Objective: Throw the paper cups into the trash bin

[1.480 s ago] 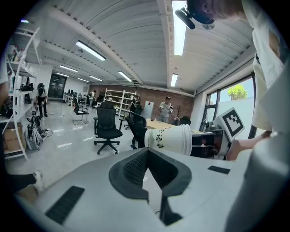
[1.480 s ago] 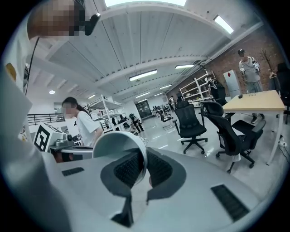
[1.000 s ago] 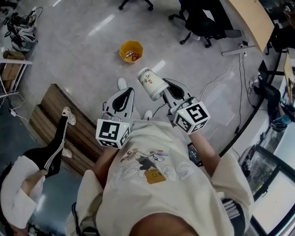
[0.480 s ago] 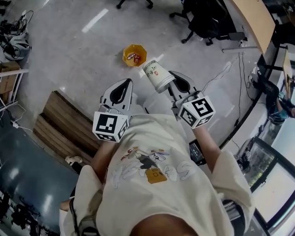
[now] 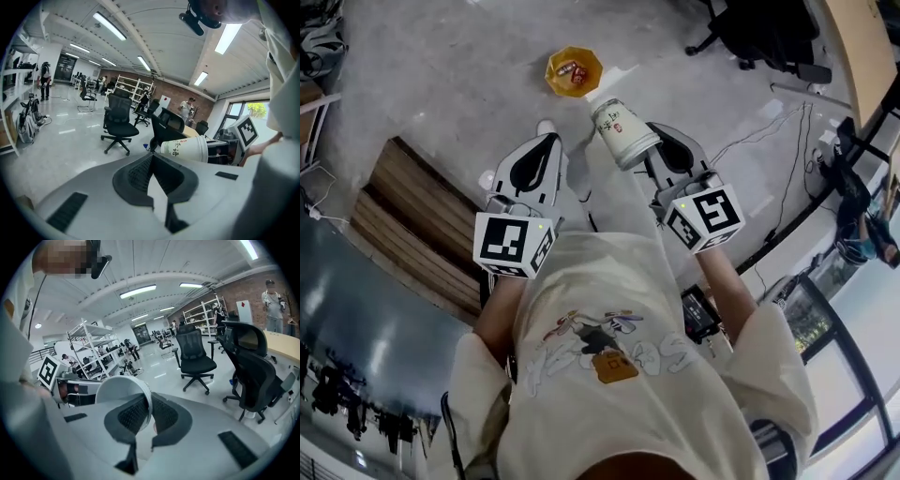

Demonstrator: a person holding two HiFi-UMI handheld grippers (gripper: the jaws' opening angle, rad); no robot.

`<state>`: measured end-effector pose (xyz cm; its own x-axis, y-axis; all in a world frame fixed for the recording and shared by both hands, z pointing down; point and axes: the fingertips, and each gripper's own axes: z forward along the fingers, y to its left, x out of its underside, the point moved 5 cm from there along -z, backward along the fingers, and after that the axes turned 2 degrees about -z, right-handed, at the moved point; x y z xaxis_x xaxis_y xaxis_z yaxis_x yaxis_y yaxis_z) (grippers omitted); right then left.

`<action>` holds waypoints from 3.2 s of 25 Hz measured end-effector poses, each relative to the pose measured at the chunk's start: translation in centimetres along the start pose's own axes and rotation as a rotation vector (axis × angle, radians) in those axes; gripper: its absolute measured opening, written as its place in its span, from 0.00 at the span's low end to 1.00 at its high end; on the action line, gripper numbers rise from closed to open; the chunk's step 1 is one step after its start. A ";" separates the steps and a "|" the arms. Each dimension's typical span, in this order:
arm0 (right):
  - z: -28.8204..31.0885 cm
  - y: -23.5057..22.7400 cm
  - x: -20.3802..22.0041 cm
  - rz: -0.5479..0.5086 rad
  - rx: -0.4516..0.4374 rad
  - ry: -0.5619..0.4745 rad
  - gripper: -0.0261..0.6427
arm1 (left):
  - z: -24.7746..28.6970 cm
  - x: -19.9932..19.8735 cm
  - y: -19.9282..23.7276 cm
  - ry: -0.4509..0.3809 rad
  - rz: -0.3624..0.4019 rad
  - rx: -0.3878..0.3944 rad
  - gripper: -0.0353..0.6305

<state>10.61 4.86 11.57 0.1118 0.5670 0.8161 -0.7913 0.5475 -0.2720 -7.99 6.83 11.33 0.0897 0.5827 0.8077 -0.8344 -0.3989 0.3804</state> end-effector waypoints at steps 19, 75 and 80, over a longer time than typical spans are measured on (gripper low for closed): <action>19.9 -11.4 11.3 -0.033 -0.104 0.202 0.07 | 18.1 11.5 11.0 0.144 -0.139 -0.100 0.06; 46.2 -25.9 47.6 -0.023 0.032 0.444 0.07 | 45.2 47.4 29.8 0.425 -0.115 -0.243 0.06; 47.5 -27.0 48.9 -0.002 0.073 0.462 0.07 | 46.5 49.2 30.1 0.468 -0.109 -0.259 0.06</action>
<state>8.88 -11.43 82.99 0.3563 0.7895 0.4997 -0.8294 0.5135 -0.2200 -3.41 -9.45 83.52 -0.0195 0.8872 0.4609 -0.9457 -0.1660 0.2796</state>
